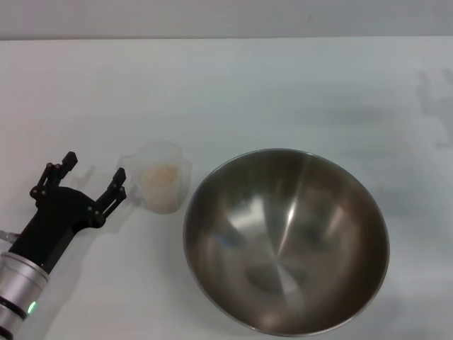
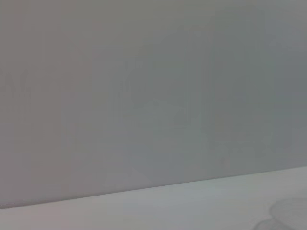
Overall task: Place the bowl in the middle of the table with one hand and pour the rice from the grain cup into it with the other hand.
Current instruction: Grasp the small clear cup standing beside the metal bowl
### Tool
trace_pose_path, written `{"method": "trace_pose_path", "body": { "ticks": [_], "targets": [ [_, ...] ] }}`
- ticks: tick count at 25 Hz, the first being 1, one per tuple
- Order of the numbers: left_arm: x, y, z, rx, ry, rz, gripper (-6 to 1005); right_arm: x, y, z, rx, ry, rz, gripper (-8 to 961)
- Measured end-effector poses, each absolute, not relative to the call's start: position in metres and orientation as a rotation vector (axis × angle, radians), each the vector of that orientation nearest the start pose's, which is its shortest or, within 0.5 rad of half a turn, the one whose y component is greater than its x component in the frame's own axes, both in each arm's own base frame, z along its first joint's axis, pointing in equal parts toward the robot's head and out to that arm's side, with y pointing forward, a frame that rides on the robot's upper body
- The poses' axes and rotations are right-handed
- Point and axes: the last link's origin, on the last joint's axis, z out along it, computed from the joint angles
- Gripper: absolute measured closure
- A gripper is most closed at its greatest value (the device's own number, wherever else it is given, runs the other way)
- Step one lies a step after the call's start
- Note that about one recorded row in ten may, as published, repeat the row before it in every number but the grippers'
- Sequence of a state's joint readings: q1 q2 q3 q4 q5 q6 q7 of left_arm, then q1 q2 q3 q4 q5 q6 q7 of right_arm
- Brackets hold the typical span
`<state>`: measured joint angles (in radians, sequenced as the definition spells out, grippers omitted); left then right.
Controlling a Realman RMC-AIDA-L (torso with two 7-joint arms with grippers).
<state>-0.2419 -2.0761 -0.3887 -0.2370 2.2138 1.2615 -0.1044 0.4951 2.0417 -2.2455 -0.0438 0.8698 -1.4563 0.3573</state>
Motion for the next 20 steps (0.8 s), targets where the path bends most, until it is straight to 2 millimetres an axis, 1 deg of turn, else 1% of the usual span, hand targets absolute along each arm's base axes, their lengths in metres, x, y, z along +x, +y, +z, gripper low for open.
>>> {"method": "trace_pose_path", "body": {
  "ticks": [12,20],
  "targets": [
    [-0.329,0.260,-0.072,-1.924,-0.514,-0.647,142,0.312,0.339,0.043,-1.456,0.414,0.986,480],
    [-0.330,0.265,-0.069,-1.913,-0.511,-0.640,142,0.309,0.344,0.043,-1.462,0.412,0.989,480]
  ]
}}
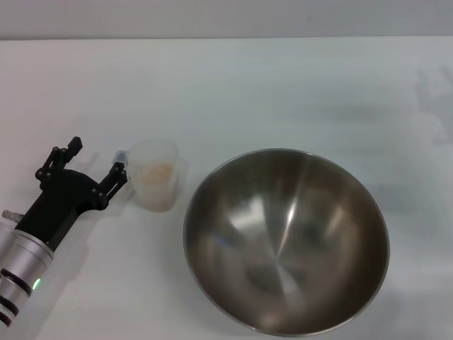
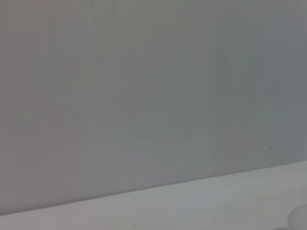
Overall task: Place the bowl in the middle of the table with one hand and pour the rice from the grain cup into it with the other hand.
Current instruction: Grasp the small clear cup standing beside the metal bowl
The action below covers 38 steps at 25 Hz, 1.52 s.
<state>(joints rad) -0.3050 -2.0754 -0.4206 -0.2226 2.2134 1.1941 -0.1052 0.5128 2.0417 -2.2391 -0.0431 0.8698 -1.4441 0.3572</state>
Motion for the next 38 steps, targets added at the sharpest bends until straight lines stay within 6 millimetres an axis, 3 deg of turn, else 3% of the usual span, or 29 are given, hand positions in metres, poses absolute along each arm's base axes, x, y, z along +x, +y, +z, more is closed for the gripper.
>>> {"method": "trace_pose_path", "body": {
  "ticks": [2,8,19,24,26,29,30,31,33,34,35,36,38],
  "targets": [
    [-0.330,0.264,-0.070,-1.913,-0.517,-0.644,142,0.309,0.344,0.043,-1.463,0.411,0.989,480],
    [-0.329,0.262,-0.072,-1.921,-0.524,-0.653,361,0.308,0.345,0.043,-1.464,0.410,0.991,480],
    [-0.322,0.267,-0.073,-1.922,-0.574,-0.715,616,0.308,0.345,0.043,-1.464,0.410,0.990,480],
    [-0.315,0.271,-0.073,-1.918,-0.547,-0.743,848,0.308,0.345,0.043,-1.463,0.407,0.991,480],
    [-0.309,0.273,-0.070,-1.908,-0.498,-0.765,891,0.308,0.344,0.044,-1.462,0.402,0.994,480],
    [-0.297,0.278,-0.062,-1.882,-0.339,-0.777,955,0.307,0.345,0.045,-1.461,0.399,0.994,481],
    [-0.285,0.281,-0.057,-1.860,-0.160,-0.758,976,0.307,0.346,0.046,-1.461,0.388,0.986,481],
    [-0.285,0.281,-0.057,-1.860,-0.160,-0.758,975,0.307,0.346,0.046,-1.461,0.388,0.986,481],
    [-0.265,0.282,-0.053,-1.811,0.133,-0.706,973,0.306,0.347,0.046,-1.461,0.368,0.968,481],
    [-0.265,0.282,-0.053,-1.811,0.133,-0.706,972,0.306,0.347,0.046,-1.462,0.362,0.963,481],
    [-0.254,0.281,-0.053,-1.776,0.317,-0.670,970,0.305,0.348,0.046,-1.463,0.351,0.954,481],
    [-0.254,0.281,-0.053,-1.776,0.317,-0.670,969,0.305,0.348,0.046,-1.463,0.351,0.954,481],
    [-0.242,0.278,-0.055,-1.748,0.499,-0.640,967,0.305,0.350,0.047,-1.461,0.348,0.948,481]
  ]
}}
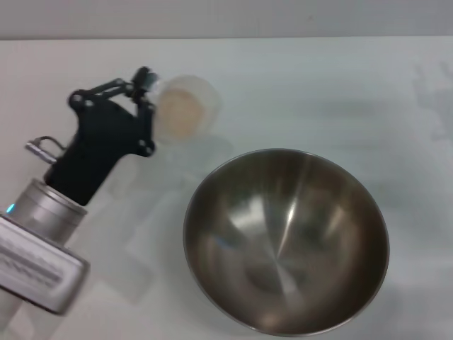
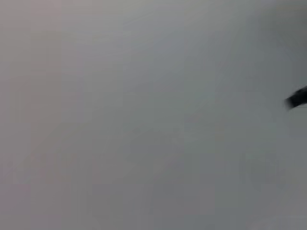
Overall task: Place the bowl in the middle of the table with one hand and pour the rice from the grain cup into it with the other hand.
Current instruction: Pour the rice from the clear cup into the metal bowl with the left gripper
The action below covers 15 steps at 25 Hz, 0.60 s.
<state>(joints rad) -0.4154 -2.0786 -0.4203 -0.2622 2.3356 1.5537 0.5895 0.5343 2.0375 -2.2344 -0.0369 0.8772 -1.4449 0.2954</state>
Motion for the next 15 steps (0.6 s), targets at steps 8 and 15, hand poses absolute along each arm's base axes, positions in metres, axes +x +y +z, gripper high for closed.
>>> {"method": "trace_pose_path", "body": {
  "ticks": [8,15],
  "targets": [
    [-0.223,0.263,-0.072,-1.546,1.133,-0.394,958,0.305,0.351,0.051,-1.431,0.324,0.924,481],
    [-0.224,0.258,-0.076,-1.372,1.424,-0.245,951,0.306,0.349,0.048,-1.410,0.315,0.898,481]
  ]
}}
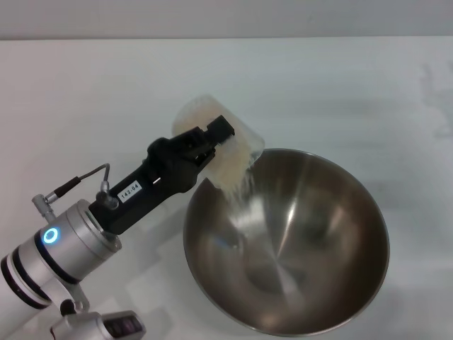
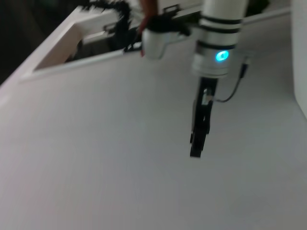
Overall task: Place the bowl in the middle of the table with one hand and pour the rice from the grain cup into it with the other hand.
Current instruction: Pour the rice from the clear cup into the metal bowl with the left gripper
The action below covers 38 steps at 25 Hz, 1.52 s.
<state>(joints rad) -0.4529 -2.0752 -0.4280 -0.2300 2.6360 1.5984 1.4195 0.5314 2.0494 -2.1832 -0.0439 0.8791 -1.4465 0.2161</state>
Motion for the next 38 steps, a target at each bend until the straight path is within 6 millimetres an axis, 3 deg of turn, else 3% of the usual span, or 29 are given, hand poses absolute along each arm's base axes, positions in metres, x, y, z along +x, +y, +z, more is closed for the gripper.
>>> {"method": "trace_pose_path", "body": {
  "ticks": [7,19,38],
  "targets": [
    [-0.224,0.253,-0.077,-1.178,1.636,-0.138,943,0.305,0.349,0.047,-1.408,0.306,0.893,481],
    [-0.231,0.245,-0.083,-1.081,1.768,-0.053,930,0.302,0.350,0.043,-1.419,0.278,0.863,482],
    [-0.235,0.240,-0.078,-1.183,1.635,-0.093,909,0.297,0.355,0.041,-1.433,0.271,0.862,482]
  ]
}}
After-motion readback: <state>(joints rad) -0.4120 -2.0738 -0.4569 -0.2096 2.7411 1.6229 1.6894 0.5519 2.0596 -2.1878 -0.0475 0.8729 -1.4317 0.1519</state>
